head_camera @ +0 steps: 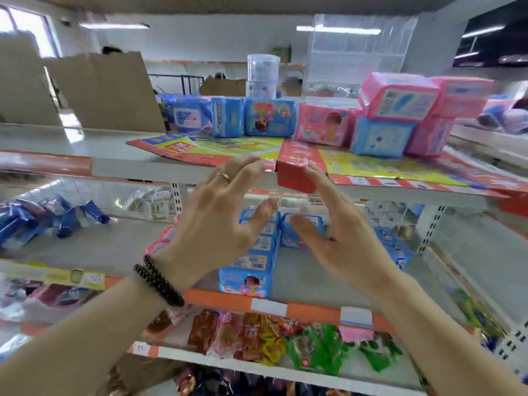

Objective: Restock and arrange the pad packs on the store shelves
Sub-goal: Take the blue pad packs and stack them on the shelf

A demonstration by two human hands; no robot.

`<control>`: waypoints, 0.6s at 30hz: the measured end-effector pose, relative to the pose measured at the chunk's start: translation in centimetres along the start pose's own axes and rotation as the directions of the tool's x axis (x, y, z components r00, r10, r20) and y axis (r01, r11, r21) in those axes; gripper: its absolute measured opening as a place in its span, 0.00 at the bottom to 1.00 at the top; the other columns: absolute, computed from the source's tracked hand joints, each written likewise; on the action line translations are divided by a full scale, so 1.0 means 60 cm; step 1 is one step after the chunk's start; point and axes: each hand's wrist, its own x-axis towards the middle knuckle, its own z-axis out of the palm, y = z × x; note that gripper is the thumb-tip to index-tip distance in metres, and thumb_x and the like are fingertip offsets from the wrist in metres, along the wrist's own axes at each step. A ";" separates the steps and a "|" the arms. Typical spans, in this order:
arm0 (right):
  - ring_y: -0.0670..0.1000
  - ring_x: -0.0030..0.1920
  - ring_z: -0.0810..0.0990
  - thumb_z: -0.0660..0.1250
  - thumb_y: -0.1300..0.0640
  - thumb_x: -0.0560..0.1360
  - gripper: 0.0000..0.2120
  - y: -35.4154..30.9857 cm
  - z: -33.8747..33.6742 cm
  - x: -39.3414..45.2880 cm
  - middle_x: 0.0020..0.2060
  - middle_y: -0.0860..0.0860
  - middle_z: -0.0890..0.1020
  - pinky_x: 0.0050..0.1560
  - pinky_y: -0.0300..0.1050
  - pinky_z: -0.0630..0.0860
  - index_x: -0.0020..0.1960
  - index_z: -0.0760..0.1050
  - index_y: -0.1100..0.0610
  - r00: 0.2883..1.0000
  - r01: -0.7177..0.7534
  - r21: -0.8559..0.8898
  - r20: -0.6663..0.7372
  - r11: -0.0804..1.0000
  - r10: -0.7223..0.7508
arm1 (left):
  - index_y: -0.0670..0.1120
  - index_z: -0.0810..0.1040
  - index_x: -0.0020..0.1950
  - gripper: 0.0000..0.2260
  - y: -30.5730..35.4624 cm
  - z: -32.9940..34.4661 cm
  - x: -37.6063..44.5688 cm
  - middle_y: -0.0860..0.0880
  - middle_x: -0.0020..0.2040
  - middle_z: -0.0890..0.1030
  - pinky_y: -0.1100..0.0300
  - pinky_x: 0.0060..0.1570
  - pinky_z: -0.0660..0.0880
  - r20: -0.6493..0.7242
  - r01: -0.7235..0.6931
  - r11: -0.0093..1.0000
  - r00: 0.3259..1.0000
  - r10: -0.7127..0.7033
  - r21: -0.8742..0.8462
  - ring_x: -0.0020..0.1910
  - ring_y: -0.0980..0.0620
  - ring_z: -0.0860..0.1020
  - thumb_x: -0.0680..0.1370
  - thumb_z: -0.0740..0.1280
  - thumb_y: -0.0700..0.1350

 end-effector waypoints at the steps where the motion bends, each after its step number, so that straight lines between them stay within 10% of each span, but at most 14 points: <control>1: 0.36 0.67 0.70 0.63 0.41 0.78 0.35 0.000 -0.012 0.007 0.69 0.37 0.70 0.64 0.28 0.64 0.80 0.56 0.50 1.000 0.009 -0.002 -0.022 1.000 -0.009 | 0.47 0.73 0.71 0.23 0.005 -0.007 0.011 0.51 0.72 0.72 0.48 0.67 0.71 -0.009 -0.008 0.999 1.000 0.009 0.032 0.70 0.49 0.73 0.79 0.62 0.56; 18: 0.49 0.78 0.59 0.64 0.42 0.79 0.37 -0.015 -0.059 0.213 0.79 0.44 0.58 0.74 0.50 0.60 0.81 0.49 0.46 0.998 0.058 -0.225 0.017 0.973 -0.056 | 0.53 0.67 0.74 0.30 -0.105 -0.064 0.163 0.54 0.76 0.67 0.46 0.66 0.66 0.112 0.032 0.943 0.991 -0.073 0.333 0.73 0.49 0.67 0.76 0.53 0.66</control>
